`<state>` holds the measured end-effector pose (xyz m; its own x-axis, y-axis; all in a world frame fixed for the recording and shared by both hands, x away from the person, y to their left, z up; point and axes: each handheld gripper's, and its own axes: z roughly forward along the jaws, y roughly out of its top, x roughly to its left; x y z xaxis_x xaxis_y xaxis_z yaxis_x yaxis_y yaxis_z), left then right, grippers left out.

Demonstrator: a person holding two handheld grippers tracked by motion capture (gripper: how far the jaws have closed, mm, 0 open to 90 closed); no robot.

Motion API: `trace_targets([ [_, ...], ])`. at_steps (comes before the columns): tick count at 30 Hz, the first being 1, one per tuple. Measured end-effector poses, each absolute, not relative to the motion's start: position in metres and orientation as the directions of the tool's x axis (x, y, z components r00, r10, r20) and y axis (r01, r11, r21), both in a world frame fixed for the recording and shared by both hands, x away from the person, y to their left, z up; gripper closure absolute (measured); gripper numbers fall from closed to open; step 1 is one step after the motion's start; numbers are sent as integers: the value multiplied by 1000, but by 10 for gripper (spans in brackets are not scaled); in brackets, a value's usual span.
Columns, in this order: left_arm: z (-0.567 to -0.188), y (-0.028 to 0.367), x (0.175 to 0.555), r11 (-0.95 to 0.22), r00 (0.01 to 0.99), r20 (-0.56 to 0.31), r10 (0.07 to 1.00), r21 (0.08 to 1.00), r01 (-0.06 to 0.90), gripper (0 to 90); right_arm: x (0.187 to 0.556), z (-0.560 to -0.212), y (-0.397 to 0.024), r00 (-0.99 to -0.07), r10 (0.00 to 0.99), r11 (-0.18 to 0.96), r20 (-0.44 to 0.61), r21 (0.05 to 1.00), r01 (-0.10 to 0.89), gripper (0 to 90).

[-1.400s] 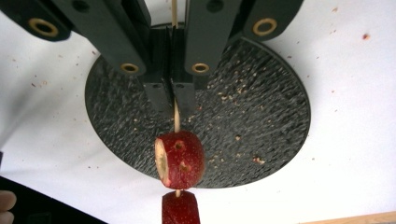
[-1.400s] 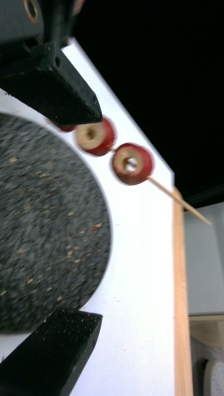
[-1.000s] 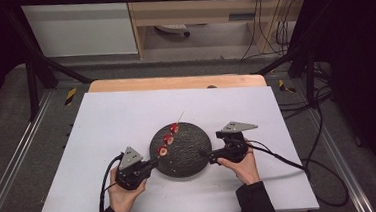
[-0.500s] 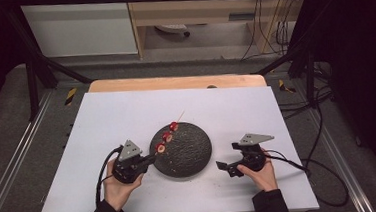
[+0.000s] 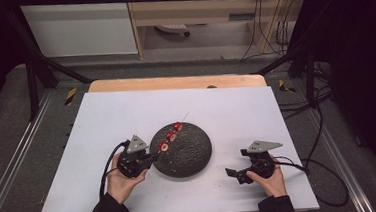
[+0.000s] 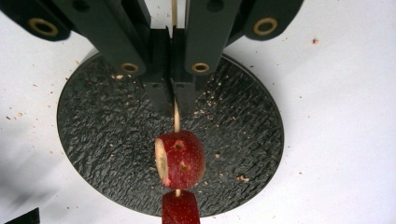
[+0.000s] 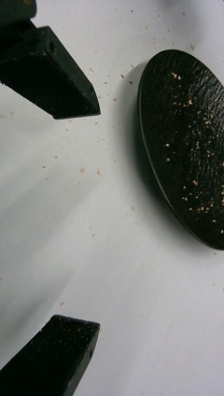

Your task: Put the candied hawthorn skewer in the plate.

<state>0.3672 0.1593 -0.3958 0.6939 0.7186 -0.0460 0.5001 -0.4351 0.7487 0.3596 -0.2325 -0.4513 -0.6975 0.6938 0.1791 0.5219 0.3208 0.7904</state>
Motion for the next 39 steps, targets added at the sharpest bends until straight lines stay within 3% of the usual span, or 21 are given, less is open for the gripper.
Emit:
trace_targets([
  [25, -416, 127, 385, -545, 704, -18, 710, 619, 566, 882, 354, -458, -248, -670, 716, 294, 194, 787, 542, 6],
  [39, -424, 119, 386, -563, 698, 2, 716, 593, 576, 881, 354, -459, -248, -675, 713, 303, 189, 786, 540, 6],
])
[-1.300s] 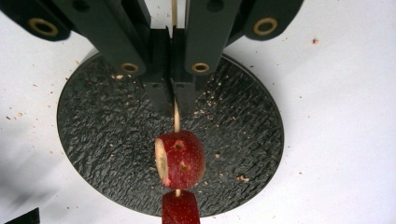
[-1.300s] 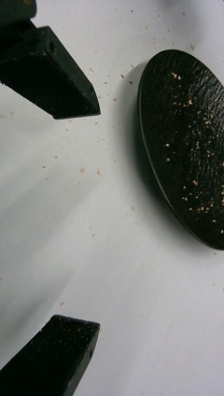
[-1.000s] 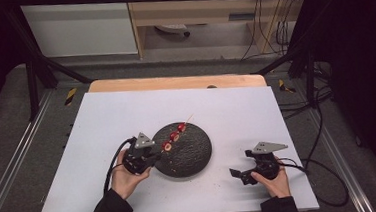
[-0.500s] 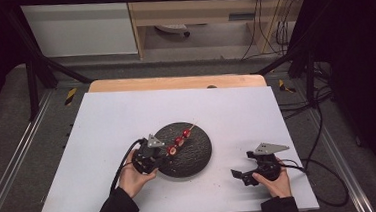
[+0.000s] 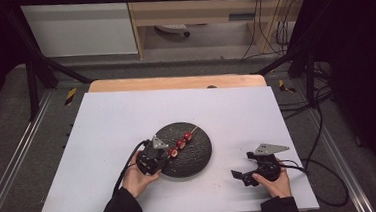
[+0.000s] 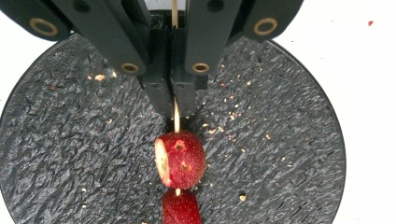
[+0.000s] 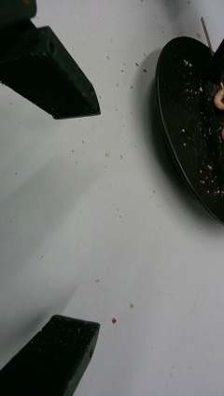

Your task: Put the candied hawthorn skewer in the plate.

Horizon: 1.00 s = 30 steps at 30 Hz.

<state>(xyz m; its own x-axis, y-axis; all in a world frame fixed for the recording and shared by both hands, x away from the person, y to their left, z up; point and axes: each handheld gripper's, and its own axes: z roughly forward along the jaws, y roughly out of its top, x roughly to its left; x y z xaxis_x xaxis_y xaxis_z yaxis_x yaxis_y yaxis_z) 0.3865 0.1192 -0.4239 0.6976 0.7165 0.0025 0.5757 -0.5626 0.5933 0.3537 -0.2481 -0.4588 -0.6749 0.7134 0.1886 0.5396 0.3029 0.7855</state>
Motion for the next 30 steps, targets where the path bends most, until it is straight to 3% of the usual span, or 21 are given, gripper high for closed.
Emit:
trace_targets([
  [8, -425, 119, 386, -556, 698, -2, 716, 604, 571, 873, 353, -459, -249, -673, 717, 303, 184, 787, 538, 6],
  [14, -419, 125, 383, -546, 712, -8, 702, 636, 546, 789, 352, -458, -249, -669, 719, 299, 188, 786, 542, 6],
  [25, -406, 151, 377, -561, 755, 25, 655, 686, 464, 406, 352, -458, -249, -664, 723, 295, 191, 784, 546, 6],
  [30, -405, 170, 376, -553, 774, -19, 633, 688, 470, 223, 352, -459, -248, -663, 724, 296, 190, 782, 548, 6],
])
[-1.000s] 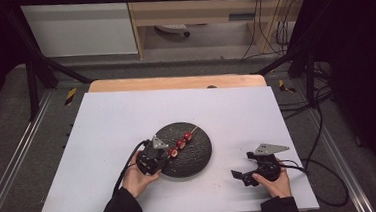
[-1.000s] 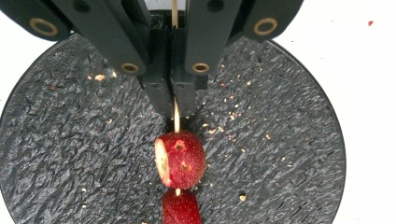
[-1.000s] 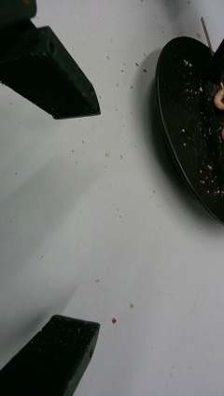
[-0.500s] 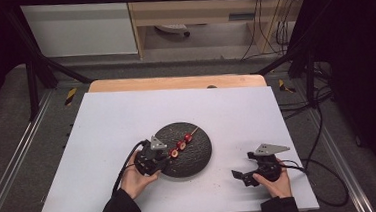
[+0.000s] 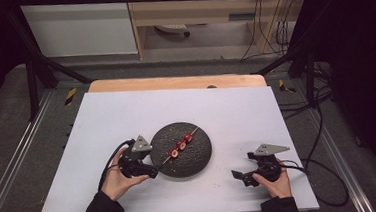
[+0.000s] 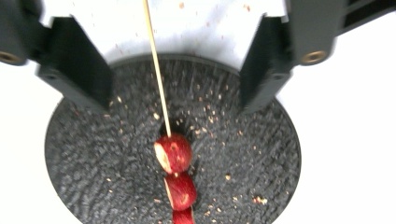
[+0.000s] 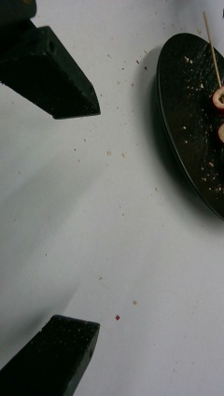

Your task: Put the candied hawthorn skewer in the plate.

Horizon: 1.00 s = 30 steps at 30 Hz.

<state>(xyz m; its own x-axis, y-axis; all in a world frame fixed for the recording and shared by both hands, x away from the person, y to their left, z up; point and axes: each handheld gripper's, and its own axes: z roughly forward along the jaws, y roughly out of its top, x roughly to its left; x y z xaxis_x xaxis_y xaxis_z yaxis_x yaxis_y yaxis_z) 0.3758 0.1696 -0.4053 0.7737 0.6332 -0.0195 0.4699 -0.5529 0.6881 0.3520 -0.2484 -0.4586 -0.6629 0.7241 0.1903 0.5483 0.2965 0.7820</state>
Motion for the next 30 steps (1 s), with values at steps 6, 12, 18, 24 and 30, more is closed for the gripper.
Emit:
trace_targets([
  [6, -409, 196, 369, -534, 751, -23, 660, 690, 490, 121, 352, -458, -249, -661, 725, 292, 194, 782, 550, 6],
  [12, -418, 221, 360, -490, 718, -34, 695, 709, 507, 73, 352, -458, -249, -661, 727, 295, 189, 782, 548, 6],
  [18, -435, 243, 354, -438, 683, -48, 729, 734, 519, 81, 352, -460, -248, -657, 731, 304, 182, 775, 553, 6],
  [24, -449, 258, 346, -414, 665, -44, 746, 751, 514, 84, 351, -461, -248, -661, 729, 314, 177, 772, 553, 6],
  [30, -451, 264, 343, -413, 655, -31, 755, 754, 511, 86, 350, -461, -247, -664, 727, 326, 178, 761, 561, 6],
])
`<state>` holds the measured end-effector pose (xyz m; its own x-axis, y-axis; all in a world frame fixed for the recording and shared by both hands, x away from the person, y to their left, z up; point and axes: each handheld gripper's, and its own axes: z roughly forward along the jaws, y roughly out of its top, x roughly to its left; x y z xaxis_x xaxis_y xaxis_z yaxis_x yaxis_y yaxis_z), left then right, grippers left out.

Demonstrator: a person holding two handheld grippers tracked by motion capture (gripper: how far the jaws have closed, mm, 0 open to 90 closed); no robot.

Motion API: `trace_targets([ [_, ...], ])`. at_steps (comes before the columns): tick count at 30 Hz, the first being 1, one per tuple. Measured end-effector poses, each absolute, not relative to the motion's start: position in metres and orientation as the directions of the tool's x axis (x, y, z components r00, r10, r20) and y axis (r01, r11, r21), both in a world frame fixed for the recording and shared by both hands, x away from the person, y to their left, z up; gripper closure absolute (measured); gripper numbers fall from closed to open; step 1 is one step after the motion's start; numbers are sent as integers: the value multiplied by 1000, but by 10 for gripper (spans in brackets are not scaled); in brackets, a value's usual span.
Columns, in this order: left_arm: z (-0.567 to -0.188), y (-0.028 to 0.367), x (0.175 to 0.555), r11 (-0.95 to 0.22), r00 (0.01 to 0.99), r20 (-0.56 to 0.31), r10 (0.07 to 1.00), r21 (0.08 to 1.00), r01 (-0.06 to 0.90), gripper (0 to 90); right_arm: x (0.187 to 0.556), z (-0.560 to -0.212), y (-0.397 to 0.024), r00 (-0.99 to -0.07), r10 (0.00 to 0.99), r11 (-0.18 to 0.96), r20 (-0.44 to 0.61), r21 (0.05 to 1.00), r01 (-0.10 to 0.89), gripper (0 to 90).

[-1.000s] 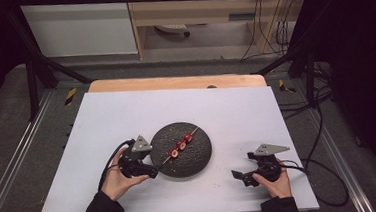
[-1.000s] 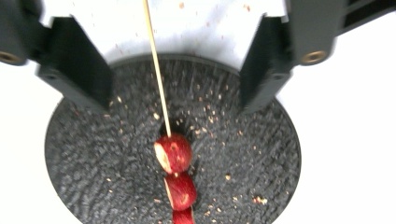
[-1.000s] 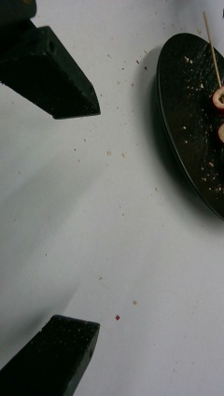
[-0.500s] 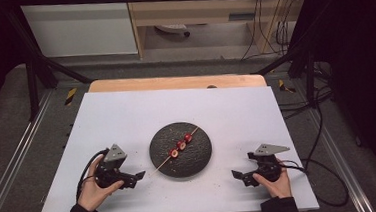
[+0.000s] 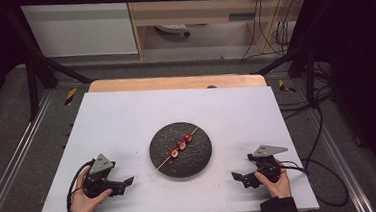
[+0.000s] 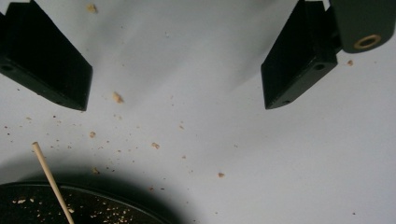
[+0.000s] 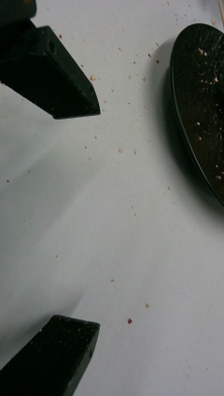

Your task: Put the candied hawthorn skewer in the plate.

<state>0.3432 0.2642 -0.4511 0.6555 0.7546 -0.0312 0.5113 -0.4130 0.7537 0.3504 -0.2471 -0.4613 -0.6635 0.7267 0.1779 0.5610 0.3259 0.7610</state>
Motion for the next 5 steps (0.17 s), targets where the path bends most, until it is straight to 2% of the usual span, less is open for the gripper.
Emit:
trace_targets([
  [5, -451, 268, 343, -409, 650, -31, 760, 754, 514, 84, 349, -461, -248, -666, 726, 336, 173, 755, 563, 6],
])
